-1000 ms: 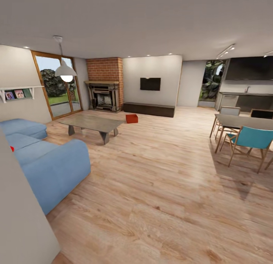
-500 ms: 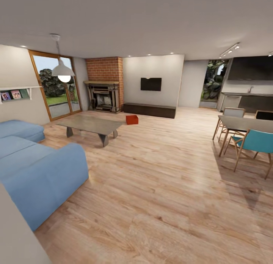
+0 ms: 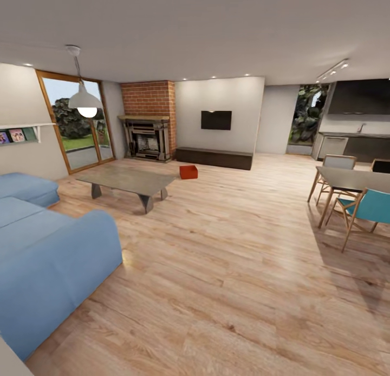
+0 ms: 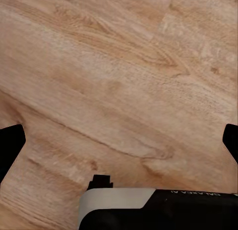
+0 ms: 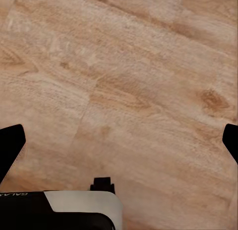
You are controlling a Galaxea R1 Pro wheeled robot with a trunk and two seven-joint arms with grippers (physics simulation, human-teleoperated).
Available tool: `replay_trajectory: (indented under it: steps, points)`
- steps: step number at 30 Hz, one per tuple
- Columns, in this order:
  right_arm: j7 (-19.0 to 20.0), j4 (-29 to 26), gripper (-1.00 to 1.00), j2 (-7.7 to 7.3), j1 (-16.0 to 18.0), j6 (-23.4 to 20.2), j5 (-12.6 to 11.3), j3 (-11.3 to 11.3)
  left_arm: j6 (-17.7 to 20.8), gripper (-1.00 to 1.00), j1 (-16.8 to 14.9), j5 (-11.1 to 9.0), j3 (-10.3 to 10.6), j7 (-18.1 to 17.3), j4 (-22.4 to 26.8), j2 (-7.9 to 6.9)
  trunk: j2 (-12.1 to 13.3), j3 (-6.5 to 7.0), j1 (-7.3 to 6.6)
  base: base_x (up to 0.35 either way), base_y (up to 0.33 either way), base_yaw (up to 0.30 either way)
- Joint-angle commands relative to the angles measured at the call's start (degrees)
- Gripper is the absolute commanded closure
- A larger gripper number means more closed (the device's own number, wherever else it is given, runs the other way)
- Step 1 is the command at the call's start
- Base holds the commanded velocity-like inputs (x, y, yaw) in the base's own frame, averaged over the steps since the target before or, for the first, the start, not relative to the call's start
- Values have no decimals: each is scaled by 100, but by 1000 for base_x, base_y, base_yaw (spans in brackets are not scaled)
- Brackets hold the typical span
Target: Move the two storage containers from the living room to the garage. In the garage, place one container on the floor and stack the other container on top of it (either order is fine).
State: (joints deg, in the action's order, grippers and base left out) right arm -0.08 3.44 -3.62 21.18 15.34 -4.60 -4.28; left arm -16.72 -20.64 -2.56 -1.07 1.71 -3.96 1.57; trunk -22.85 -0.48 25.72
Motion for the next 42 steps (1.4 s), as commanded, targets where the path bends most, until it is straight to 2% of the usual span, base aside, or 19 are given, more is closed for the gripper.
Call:
replay_trajectory:
  steps: [1, 42]
  points:
    - [-1, 25, -100, 2, 9, 40, -49, -46, -41, -100, -10, -25, -7, 4, -26, 1, -7, -5, 6, 329, 0, 0]
    - [-1, 25, -100, -2, 9, 40, -70, -39, -41, -100, -9, -25, -7, 4, -26, 2, -7, -5, 6, 329, -71, 0]
